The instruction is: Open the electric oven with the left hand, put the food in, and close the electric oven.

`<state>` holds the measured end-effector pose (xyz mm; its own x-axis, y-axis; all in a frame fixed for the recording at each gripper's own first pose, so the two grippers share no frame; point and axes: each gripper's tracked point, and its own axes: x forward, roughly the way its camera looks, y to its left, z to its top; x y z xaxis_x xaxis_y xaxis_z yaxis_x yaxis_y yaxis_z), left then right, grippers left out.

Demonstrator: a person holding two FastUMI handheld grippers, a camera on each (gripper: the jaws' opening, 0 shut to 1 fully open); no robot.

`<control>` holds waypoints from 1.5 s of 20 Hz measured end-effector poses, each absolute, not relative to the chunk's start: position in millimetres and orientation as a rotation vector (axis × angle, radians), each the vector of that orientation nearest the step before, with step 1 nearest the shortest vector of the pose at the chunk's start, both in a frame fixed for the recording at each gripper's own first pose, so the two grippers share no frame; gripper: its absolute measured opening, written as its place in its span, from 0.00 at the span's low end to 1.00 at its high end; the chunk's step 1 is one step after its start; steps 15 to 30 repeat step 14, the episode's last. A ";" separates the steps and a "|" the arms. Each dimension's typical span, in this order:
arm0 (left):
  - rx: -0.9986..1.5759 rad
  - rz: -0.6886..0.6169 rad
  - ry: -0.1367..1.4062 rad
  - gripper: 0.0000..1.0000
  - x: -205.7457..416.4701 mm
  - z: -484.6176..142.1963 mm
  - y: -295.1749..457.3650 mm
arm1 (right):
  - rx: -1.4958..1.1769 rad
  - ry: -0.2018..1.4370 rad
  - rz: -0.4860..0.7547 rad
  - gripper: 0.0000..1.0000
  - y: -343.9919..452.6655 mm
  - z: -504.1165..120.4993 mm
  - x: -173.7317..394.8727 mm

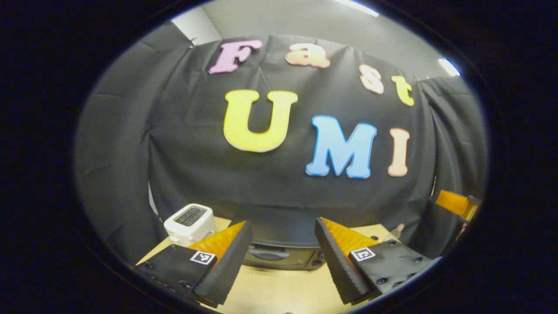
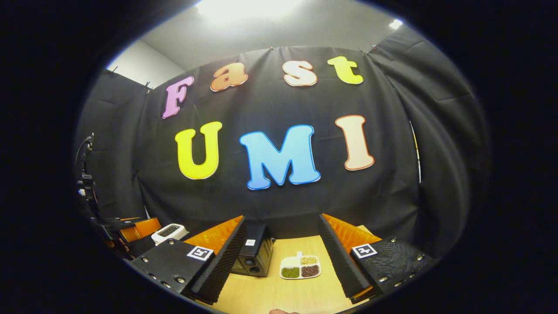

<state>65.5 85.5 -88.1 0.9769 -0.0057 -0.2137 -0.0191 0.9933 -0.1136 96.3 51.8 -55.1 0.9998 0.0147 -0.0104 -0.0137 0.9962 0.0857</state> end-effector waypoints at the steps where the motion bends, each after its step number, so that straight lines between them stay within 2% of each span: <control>1: -0.130 -0.010 0.176 1.00 59.1 -65.4 83.3 | 0.083 0.001 0.015 1.00 56.1 -49.4 93.6; 5: -0.081 -0.049 0.104 1.00 34.5 -18.3 83.2 | 0.072 -0.028 0.027 1.00 80.0 -32.6 77.2; 9: -0.066 -0.077 0.090 1.00 23.7 -12.1 88.7 | 0.074 -0.030 0.013 1.00 95.4 -30.4 63.9; 10: -0.073 -0.083 0.095 0.91 21.7 -14.7 93.2 | 0.073 -0.030 0.004 1.00 97.5 -30.7 61.4; 11: -0.084 -0.090 0.102 1.00 18.5 -15.1 96.1 | 0.071 -0.034 -0.005 1.00 99.4 -30.4 58.0; 30: -0.103 -0.098 0.123 1.00 15.5 -20.6 108.1 | 0.064 -0.044 -0.033 1.00 103.8 -27.7 49.4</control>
